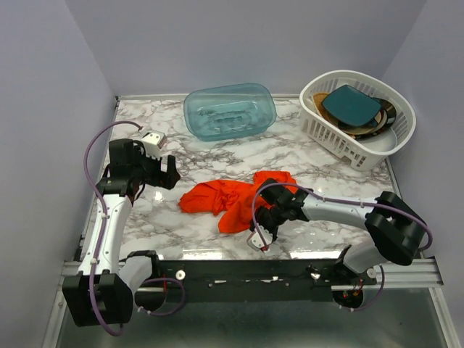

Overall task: Roll the t-shirts
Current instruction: Flatten out the T-shirt at the center of the board.

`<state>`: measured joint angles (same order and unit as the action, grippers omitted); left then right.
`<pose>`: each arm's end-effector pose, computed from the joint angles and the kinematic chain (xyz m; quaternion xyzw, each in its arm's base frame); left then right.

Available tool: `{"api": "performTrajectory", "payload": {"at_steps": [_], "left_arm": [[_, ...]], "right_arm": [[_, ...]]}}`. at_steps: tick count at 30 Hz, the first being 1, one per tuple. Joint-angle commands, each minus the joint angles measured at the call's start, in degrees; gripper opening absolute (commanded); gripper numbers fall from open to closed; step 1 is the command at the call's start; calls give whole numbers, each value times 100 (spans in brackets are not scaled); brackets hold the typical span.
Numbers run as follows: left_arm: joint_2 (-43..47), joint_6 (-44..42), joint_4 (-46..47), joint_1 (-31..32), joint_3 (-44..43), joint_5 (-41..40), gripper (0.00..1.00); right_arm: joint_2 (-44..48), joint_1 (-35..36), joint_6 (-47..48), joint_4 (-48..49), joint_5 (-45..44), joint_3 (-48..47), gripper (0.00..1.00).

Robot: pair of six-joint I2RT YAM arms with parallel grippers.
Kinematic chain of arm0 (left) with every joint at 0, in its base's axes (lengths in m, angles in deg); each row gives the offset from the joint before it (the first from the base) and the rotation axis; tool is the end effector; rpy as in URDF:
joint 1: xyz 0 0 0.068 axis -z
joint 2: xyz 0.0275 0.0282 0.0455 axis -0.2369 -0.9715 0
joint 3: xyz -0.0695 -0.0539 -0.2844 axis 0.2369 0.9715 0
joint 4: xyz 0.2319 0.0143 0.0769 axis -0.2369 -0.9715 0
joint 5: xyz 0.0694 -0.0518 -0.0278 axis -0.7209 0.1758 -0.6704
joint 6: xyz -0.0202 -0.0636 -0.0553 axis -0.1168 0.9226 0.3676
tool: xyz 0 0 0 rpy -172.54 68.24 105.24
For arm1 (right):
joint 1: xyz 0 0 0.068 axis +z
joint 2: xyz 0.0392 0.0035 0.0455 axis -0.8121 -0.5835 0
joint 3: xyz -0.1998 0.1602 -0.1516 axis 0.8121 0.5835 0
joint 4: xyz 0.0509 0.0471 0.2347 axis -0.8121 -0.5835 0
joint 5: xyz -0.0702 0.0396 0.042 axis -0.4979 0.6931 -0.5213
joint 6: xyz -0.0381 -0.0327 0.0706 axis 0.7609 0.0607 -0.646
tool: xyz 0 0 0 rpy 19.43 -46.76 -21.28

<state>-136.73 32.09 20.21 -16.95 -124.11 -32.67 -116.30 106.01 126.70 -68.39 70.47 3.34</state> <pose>0.2083 -0.0238 0.2929 0.1431 0.8753 -0.1727 0.4285 0.1297 0.2255 0.1642 -0.9258 0.2041 0.1556 0.2775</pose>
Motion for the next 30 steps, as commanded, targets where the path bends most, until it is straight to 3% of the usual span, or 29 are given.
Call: {"api": "performTrajectory", "payload": {"at_steps": [1, 14, 30], "left_arm": [[120, -6, -16, -132, 133, -57, 98], [6, 108, 116, -185, 107, 58, 98], [-21, 170, 230, -220, 177, 66, 98]], "right_arm": [[-184, 15, 357, 54, -48, -190, 45], [-448, -406, 692, -130, -321, -366, 41], [-158, -433, 1061, -227, -58, -103, 36]]}}
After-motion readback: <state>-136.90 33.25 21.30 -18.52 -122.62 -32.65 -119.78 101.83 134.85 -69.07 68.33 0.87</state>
